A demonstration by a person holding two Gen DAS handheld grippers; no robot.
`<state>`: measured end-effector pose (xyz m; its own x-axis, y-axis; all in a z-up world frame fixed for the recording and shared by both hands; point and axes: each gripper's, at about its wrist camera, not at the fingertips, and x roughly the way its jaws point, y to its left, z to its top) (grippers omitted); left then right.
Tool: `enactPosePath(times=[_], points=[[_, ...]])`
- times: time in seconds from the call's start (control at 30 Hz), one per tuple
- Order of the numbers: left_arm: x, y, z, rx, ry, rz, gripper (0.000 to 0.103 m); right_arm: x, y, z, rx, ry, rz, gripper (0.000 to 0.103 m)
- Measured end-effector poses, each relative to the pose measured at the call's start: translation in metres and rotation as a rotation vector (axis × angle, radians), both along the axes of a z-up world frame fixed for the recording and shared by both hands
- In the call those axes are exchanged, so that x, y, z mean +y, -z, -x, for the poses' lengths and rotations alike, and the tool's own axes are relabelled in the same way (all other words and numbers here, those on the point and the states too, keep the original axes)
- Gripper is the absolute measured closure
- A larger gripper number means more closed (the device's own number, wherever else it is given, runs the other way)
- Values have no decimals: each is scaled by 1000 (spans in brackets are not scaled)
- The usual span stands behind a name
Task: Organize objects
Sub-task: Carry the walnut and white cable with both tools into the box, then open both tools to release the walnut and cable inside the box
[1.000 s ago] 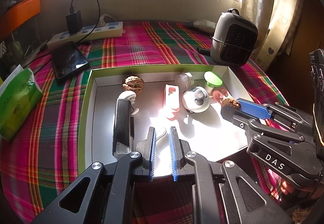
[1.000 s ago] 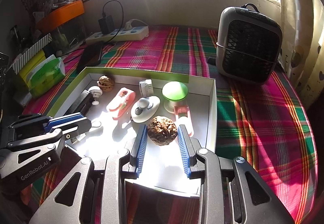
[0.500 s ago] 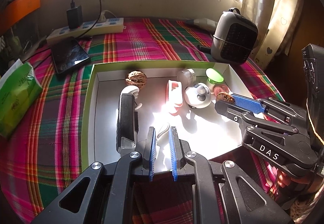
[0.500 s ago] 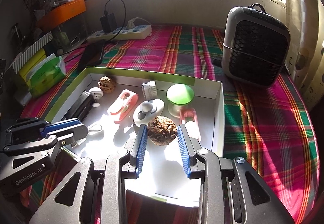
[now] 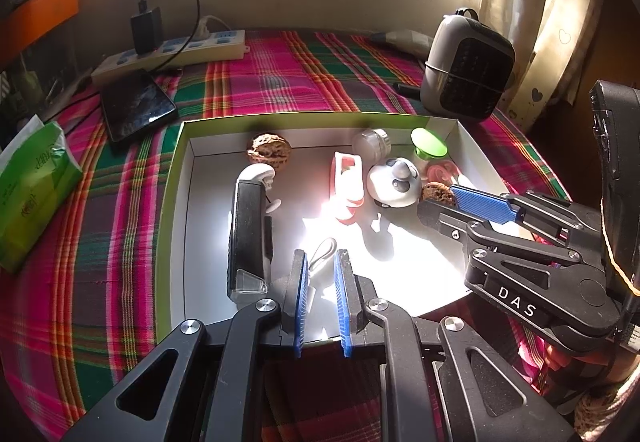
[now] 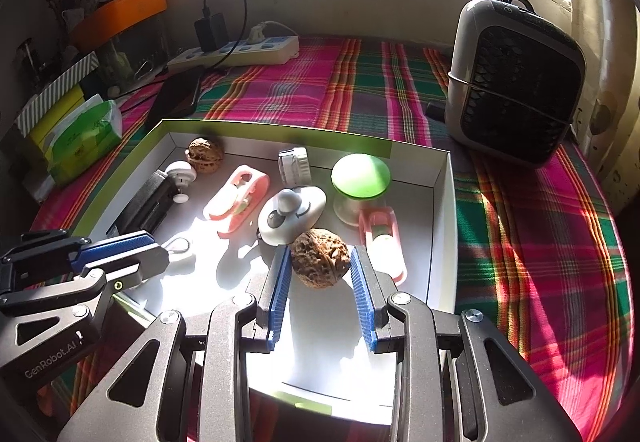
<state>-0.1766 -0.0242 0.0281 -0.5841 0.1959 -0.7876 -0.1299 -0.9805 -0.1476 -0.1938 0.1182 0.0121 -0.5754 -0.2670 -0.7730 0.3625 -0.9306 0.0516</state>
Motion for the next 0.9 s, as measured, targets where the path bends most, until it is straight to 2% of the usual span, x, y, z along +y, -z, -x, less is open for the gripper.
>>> enactPosePath(times=[0.9], points=[[-2,-1,-2,-3,-11,18,88,0,2,3,-17,19,-34,71]])
